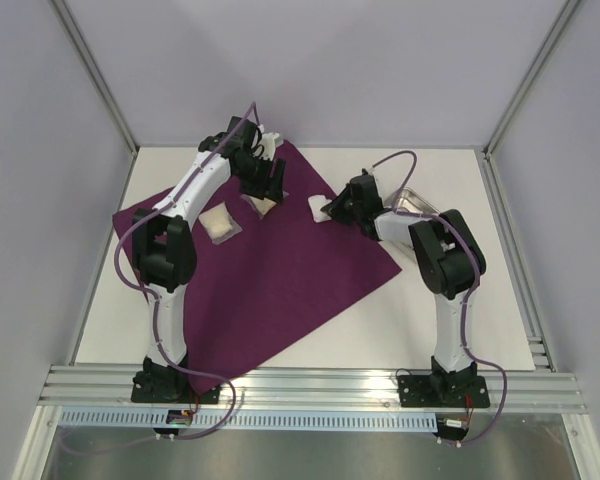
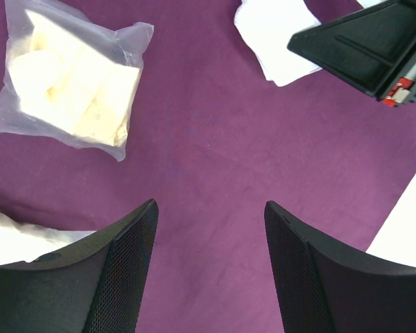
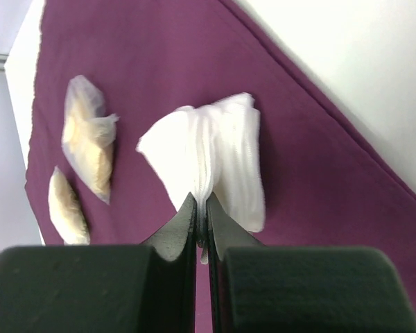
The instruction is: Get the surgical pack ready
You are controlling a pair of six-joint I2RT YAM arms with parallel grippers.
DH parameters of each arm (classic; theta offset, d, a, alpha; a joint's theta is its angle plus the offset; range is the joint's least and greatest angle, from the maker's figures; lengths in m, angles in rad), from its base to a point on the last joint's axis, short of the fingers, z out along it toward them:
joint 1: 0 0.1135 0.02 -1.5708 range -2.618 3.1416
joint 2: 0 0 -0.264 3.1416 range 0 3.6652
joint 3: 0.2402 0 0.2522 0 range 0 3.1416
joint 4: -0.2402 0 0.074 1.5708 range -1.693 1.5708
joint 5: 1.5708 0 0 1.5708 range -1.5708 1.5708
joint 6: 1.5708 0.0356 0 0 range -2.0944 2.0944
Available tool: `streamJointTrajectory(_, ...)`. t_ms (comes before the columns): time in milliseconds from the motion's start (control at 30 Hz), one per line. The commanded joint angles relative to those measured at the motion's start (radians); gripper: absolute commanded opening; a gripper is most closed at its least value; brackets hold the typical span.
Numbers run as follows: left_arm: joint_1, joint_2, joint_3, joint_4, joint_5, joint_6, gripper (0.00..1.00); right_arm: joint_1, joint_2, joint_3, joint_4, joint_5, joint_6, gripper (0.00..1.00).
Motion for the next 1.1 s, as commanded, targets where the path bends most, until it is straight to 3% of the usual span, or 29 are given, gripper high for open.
streamJointTrajectory(0, -0.005, -0.006, 0.005, -0.008, 0.022, 0.014, 0.72, 0.002, 0.011, -0.025, 0.07, 0.054, 0.046, 0.01)
streamJointTrajectory(100, -0.005, -0.006, 0.005, -0.008, 0.025, 0.011, 0.72, 0.001, 0.012, -0.022, 0.053, 0.054, 0.04, 0.01)
streamJointTrajectory(200, -0.005, -0.004, 0.006, -0.006, 0.031, 0.008, 0.72, 0.001, 0.026, -0.002, 0.007, 0.05, 0.029, 0.07)
streamJointTrajectory(300, -0.005, -0.004, 0.005, -0.01, 0.034, 0.009, 0.72, 0.001, 0.014, 0.002, -0.027, 0.062, 0.001, 0.27)
streamJointTrajectory(500, -0.005, -0.006, 0.009, -0.014, 0.04, 0.012, 0.72, 0.002, -0.078, -0.016, -0.085, 0.1, -0.065, 0.5)
streamJointTrajectory(867, -0.005, -0.009, 0.008, -0.02, 0.051, 0.012, 0.72, -0.013, -0.158, -0.024, -0.156, 0.142, -0.167, 0.6)
streamJointTrajectory(1000, -0.005, -0.011, 0.003, -0.025, 0.051, 0.015, 0.72, -0.061, -0.045, 0.104, -0.16, -0.076, -0.186, 0.61)
streamJointTrajectory(1067, -0.006, -0.011, 0.0, -0.028, 0.05, 0.018, 0.72, -0.068, 0.011, 0.154, -0.199, -0.11, -0.204, 0.61)
